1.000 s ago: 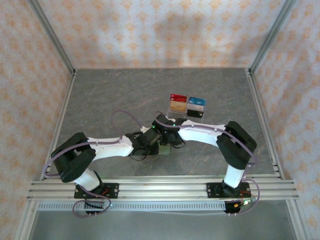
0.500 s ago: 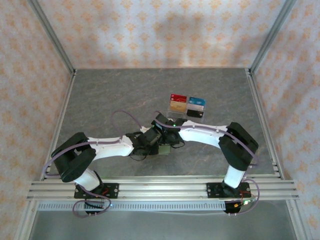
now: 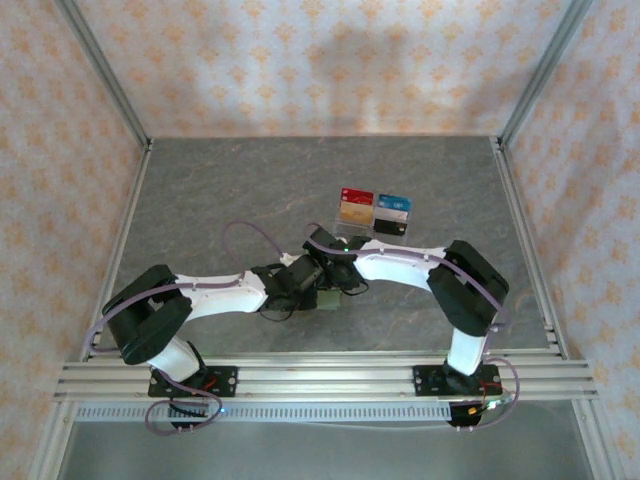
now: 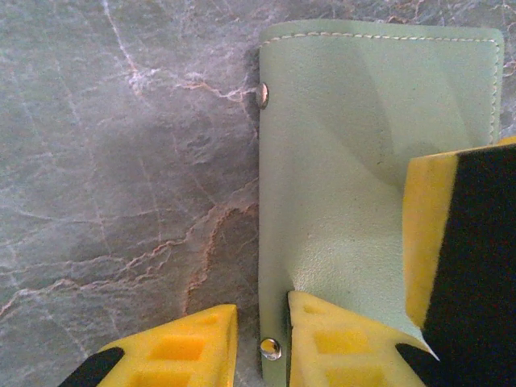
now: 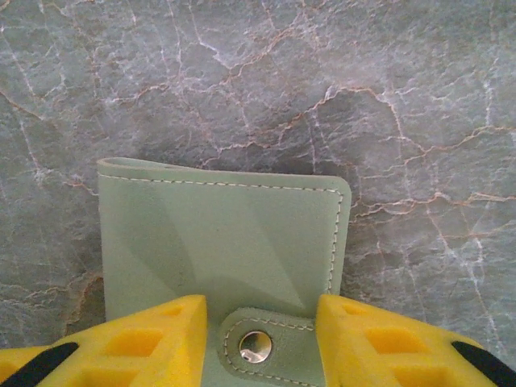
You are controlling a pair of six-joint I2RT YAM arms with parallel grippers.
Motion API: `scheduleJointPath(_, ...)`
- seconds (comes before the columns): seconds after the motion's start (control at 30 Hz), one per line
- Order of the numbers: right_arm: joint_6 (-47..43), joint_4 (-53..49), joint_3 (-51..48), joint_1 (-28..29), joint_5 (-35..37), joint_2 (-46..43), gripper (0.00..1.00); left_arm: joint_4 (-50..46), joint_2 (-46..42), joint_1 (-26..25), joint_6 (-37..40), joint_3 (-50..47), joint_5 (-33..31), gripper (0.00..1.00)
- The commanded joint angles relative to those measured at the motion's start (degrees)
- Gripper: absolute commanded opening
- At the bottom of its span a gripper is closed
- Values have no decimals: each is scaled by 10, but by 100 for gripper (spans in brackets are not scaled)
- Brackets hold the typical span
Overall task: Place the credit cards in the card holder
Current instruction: Open the button on the card holder.
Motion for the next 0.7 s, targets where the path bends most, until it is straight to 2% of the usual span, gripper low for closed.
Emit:
scheduleJointPath(0.0,-13,-16,-14,15,-8,23,41,-33,16,6,-4,-8,-36,22)
scheduleJointPath(0.23,-9,-41,-15,27,30,51,34,-38,13,6,-9,-10,-41,22)
scheduleJointPath(0.43,3,-36,-36,29,41,16,21,-49,19,9,-18,-7,-47,21)
scheduleJointPath(0.57,-5,-49,-27,28,42,-20,2,-61,23,9,-27,-4,-56,17)
scheduleJointPath(0.67,-10,-51,-26,25,31,-39,0,-66,24,9,-30,-3,-59,16)
